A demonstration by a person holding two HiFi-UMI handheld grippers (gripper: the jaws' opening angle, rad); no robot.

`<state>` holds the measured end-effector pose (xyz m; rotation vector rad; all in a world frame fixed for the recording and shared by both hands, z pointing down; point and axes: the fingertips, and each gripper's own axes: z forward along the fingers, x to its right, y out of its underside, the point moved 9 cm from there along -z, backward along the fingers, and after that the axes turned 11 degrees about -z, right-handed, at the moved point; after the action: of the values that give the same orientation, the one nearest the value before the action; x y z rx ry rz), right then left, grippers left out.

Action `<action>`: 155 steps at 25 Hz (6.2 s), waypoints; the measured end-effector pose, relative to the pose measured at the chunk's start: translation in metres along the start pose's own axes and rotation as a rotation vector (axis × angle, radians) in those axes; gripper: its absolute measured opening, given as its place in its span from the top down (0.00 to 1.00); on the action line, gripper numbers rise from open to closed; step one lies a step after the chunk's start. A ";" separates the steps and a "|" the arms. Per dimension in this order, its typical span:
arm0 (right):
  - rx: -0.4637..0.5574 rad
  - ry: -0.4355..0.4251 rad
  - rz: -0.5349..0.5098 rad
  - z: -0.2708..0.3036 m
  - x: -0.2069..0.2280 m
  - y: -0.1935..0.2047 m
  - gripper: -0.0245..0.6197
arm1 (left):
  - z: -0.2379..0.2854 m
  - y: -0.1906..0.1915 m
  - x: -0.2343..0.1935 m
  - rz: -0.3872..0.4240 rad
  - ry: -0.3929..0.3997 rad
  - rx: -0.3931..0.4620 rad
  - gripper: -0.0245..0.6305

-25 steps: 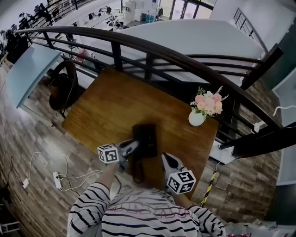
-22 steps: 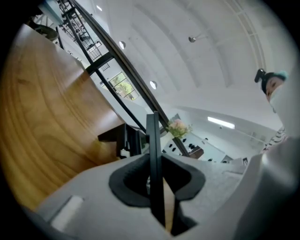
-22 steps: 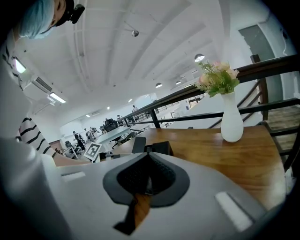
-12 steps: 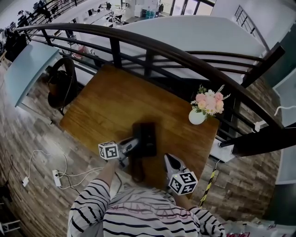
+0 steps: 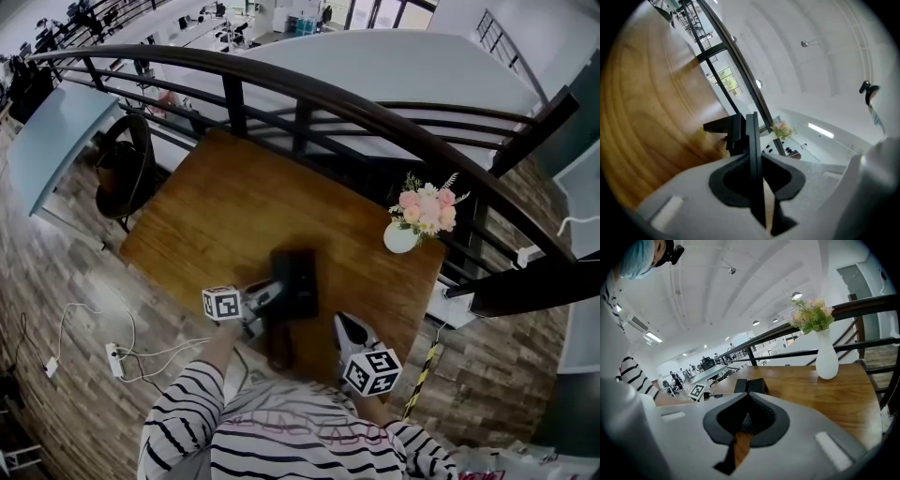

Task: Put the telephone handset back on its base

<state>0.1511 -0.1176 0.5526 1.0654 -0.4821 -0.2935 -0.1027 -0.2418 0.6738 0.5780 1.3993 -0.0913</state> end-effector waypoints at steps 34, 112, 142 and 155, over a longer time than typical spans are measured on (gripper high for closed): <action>-0.017 -0.021 -0.016 0.005 -0.004 0.002 0.96 | -0.001 0.005 -0.014 -0.084 0.000 0.068 0.85; 0.129 0.020 -0.059 -0.066 -0.151 0.025 0.96 | -0.216 0.088 0.207 0.534 -0.092 0.264 0.96; 0.060 -0.017 -0.141 -0.076 -0.200 0.042 0.96 | -0.257 0.145 0.204 0.525 -0.167 0.197 0.96; 0.063 -0.002 -0.137 -0.072 -0.189 0.039 0.96 | -0.239 0.140 0.200 0.527 -0.169 0.175 0.96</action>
<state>0.0257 0.0415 0.5145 1.1617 -0.4229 -0.4029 -0.2245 0.0364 0.5170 1.0435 1.0452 0.1590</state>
